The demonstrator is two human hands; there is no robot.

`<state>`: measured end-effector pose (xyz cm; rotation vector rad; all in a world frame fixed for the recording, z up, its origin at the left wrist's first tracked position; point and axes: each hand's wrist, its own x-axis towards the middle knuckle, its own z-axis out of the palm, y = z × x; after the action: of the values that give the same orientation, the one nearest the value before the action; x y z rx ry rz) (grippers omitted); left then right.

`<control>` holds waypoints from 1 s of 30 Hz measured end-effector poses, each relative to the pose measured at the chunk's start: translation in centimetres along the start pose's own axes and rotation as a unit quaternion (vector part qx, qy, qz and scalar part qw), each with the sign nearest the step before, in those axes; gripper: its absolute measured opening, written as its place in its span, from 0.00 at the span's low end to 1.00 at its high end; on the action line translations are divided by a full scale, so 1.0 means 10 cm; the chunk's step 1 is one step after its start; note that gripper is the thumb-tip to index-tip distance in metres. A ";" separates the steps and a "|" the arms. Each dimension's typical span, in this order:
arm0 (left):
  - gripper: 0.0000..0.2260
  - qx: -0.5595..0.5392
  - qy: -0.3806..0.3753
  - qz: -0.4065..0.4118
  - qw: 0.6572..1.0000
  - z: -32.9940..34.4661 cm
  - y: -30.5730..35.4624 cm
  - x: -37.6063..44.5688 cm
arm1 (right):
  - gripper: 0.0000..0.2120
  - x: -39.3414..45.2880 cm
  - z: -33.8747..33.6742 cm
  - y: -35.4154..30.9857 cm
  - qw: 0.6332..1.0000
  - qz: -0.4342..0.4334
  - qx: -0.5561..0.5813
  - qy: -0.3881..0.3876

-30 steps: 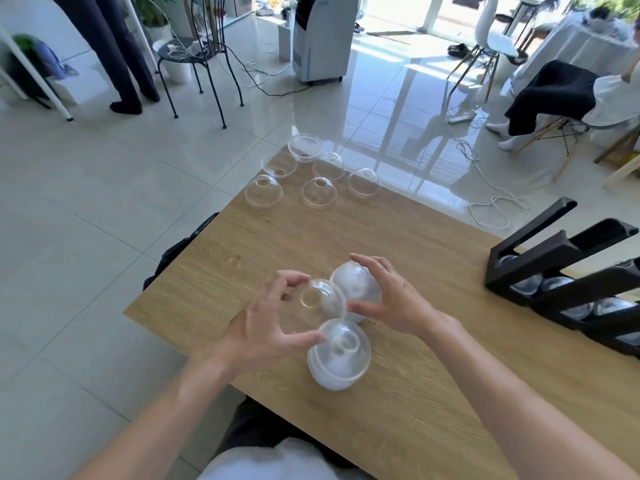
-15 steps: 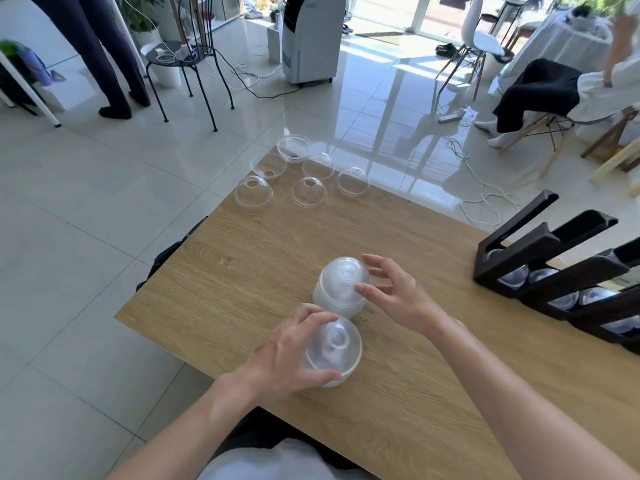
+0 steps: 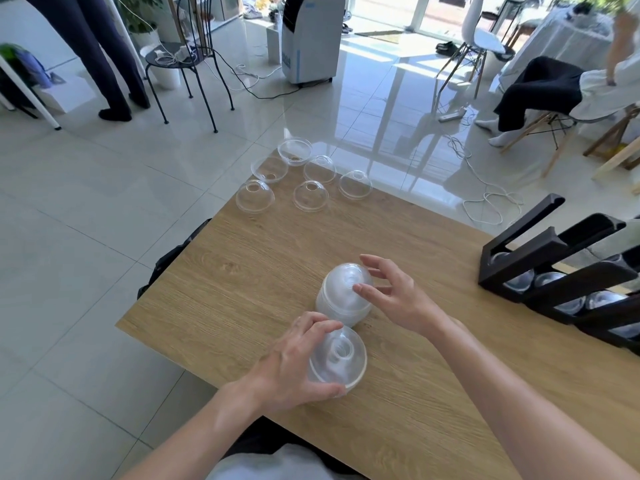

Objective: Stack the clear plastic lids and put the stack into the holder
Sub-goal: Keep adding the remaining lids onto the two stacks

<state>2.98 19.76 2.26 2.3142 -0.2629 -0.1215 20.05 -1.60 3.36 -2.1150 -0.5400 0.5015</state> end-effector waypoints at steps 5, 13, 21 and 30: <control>0.41 -0.050 -0.005 -0.027 0.998 -0.11 -0.17 0.05 | 0.29 0.19 -0.03 -0.10 1.000 -0.005 0.003 0.002; 0.13 -0.120 0.091 -0.111 0.982 -0.87 -0.93 0.52 | 0.06 0.87 -0.01 -0.28 0.999 0.004 -0.030 0.030; 0.04 -0.067 0.086 -0.185 0.977 -1.59 -1.71 1.14 | 0.08 1.74 0.15 -0.50 0.996 0.047 -0.071 0.036; 0.15 0.115 0.168 -0.166 0.965 -2.03 -2.18 1.88 | 0.19 2.65 0.33 -0.60 0.973 0.104 -0.203 0.047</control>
<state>27.98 44.46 0.26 2.5433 0.3004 0.1444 38.97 18.10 2.45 -2.5905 -0.3911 0.4294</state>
